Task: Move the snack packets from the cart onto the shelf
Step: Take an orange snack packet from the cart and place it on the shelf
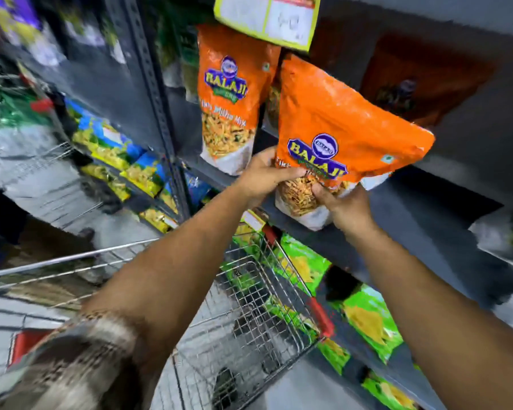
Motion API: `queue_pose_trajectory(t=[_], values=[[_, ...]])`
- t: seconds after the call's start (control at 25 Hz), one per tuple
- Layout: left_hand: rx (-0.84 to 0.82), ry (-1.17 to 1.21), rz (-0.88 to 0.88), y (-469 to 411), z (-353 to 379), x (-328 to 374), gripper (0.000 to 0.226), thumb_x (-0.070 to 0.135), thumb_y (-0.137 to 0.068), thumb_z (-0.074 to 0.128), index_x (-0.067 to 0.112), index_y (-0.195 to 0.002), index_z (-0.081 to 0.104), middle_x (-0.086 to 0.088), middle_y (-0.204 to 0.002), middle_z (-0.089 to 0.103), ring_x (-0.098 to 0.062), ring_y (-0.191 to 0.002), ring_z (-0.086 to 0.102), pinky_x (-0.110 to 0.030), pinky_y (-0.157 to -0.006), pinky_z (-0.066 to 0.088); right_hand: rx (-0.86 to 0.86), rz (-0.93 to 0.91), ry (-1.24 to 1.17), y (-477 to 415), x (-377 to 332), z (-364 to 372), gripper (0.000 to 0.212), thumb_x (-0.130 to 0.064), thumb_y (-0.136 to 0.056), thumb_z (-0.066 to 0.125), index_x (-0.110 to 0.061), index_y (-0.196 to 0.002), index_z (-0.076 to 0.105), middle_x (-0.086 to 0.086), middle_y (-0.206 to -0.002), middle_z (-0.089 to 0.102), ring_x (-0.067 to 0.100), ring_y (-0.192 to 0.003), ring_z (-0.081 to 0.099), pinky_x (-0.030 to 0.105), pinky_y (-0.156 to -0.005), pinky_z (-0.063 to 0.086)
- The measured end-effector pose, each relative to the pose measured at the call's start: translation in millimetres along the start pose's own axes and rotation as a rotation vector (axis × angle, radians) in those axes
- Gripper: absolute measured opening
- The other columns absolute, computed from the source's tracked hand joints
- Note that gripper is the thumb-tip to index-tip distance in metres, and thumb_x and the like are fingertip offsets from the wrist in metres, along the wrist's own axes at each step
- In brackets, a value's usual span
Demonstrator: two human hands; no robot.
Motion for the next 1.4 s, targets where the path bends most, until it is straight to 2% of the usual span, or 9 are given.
queue_pose_trajectory(t=[0.24, 0.4, 0.52, 0.6, 0.68, 0.8, 0.96, 1.24, 1.4], values=[[-0.077, -0.074, -0.130, -12.8, -6.9, -37.9, 0.067, -0.006, -0.069, 0.079, 0.003, -0.128, 0.048, -0.020, -0.125, 0.063, -0.031, -0.116, 0.061, -0.047, -0.099, 0.050, 0.011, 0.026, 0.008, -3.3, 5.1, -5.3, 0.055, -0.016, -0.077, 0.077, -0.013, -0.125, 0.049, 0.006, -0.123, 0.064, 0.021, -0.112, 0.062, 0.049, -0.101, 0.048], [-0.177, -0.350, -0.125, -8.9, -10.1, -61.4, 0.100, 0.005, -0.054, 0.092, 0.018, -0.134, 0.033, 0.005, -0.128, 0.055, -0.004, -0.112, 0.056, -0.018, -0.088, 0.052, 0.276, -0.289, -0.098, -2.9, -54.4, -46.7, 0.056, -0.015, -0.080, 0.072, -0.016, -0.126, 0.040, -0.015, -0.112, 0.058, -0.009, -0.099, 0.060, 0.013, -0.085, 0.049], [-0.123, -0.516, -0.116, -9.8, -11.3, -71.6, 0.104, 0.019, -0.050, 0.095, 0.023, -0.132, 0.032, 0.006, -0.127, 0.054, -0.013, -0.117, 0.052, -0.029, -0.096, 0.046, 0.350, -0.429, -0.031, -14.1, -110.1, -73.6, 0.008, -0.035, -0.086, 0.062, -0.034, -0.094, 0.061, -0.022, -0.085, 0.064, -0.006, -0.080, 0.060, 0.021, -0.073, 0.049], [-0.124, -0.539, -0.120, -11.1, -7.5, -75.0, 0.104, 0.029, -0.045, 0.095, 0.024, -0.130, 0.035, 0.001, -0.130, 0.057, -0.021, -0.123, 0.052, -0.040, -0.102, 0.045, 0.372, -0.437, 0.072, -21.3, -124.4, -82.8, 0.016, -0.045, -0.087, 0.058, -0.039, -0.073, 0.063, -0.012, -0.076, 0.065, 0.004, -0.075, 0.060, 0.027, -0.069, 0.050], [-0.144, -0.603, -0.145, -11.9, -1.5, -76.7, 0.106, 0.041, -0.038, 0.094, 0.029, -0.127, 0.037, 0.001, -0.130, 0.059, -0.022, -0.123, 0.053, -0.045, -0.102, 0.045, 0.409, -0.415, -0.010, -20.5, -115.5, -86.3, 0.014, -0.048, -0.084, 0.061, -0.035, -0.083, 0.065, -0.012, -0.081, 0.065, -0.001, -0.075, 0.061, 0.026, -0.069, 0.051], [-0.097, -0.796, -0.129, -11.2, 5.2, -71.0, 0.103, 0.060, -0.031, 0.087, 0.031, -0.118, 0.040, 0.000, -0.124, 0.064, -0.026, -0.117, 0.056, -0.045, -0.098, 0.048, 0.269, -0.177, -0.138, -11.6, -51.5, -73.3, 0.058, -0.031, -0.079, 0.074, -0.017, -0.128, 0.046, -0.009, -0.111, 0.063, -0.012, -0.091, 0.062, 0.012, -0.075, 0.052], [-0.085, -0.938, -0.014, -7.6, 24.2, -65.0, 0.099, 0.069, -0.032, 0.080, 0.021, -0.112, 0.046, -0.003, -0.119, 0.067, -0.027, -0.114, 0.059, -0.049, -0.102, 0.041, 0.005, 0.094, 0.113, 23.1, 40.4, -50.5, 0.045, -0.019, -0.076, 0.078, -0.018, -0.114, 0.054, -0.010, -0.102, 0.067, -0.007, -0.090, 0.065, 0.026, -0.077, 0.051], [0.064, -0.963, -0.029, 8.4, 19.6, -63.3, 0.128, 0.076, -0.032, 0.078, 0.018, -0.135, 0.030, -0.011, -0.143, 0.043, -0.033, -0.141, 0.028, -0.057, -0.117, 0.018, 0.048, 0.133, 0.077, 34.1, 59.9, -60.5, 0.074, -0.034, -0.072, 0.078, -0.026, -0.133, 0.038, -0.004, -0.131, 0.060, 0.011, -0.118, 0.058, 0.038, -0.101, 0.047], [0.172, -0.864, 0.471, 85.1, 64.5, -64.9, 0.096, 0.079, -0.056, 0.067, 0.011, -0.120, 0.043, -0.012, -0.127, 0.051, -0.034, -0.137, 0.032, -0.047, -0.115, 0.027, 0.396, 0.132, 0.147, 112.5, 80.8, -122.5, 0.068, -0.030, -0.078, 0.073, -0.026, -0.136, 0.038, 0.007, -0.131, 0.052, 0.017, -0.122, 0.052, 0.038, -0.105, 0.042]])
Point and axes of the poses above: each hand's wrist, its own y-axis away from the middle knuckle, its own z-axis out of the palm, x = y × z, the point moved 5 cm from there along -y, towards the middle knuckle
